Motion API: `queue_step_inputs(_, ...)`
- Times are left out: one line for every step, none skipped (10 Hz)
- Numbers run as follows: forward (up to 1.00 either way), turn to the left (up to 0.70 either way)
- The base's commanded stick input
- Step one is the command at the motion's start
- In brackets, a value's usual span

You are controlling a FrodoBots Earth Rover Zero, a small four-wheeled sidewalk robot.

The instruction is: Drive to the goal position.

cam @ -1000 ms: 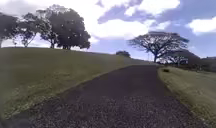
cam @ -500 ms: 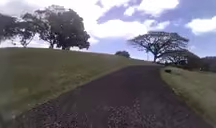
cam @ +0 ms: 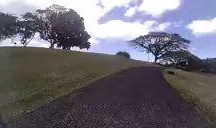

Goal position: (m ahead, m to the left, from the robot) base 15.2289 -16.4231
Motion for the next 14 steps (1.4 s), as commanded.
queue_step_inputs(0.5,-0.16)
queue_step_inputs(0.5,-0.5)
queue_step_inputs(0.5,-0.5)
queue_step_inputs(0.5,-0.26)
queue_step_inputs(0.5,0.0)
queue_step_inputs(0.5,0.0)
queue_step_inputs(0.5,0.0)
queue_step_inputs(0.5,0.0)
queue_step_inputs(0.5,0.0)
queue_step_inputs(0.5,0.0)
queue_step_inputs(0.5,0.0)
queue_step_inputs(0.5,0.0)
queue_step_inputs(0.5,0.0)
queue_step_inputs(0.5,0.0)
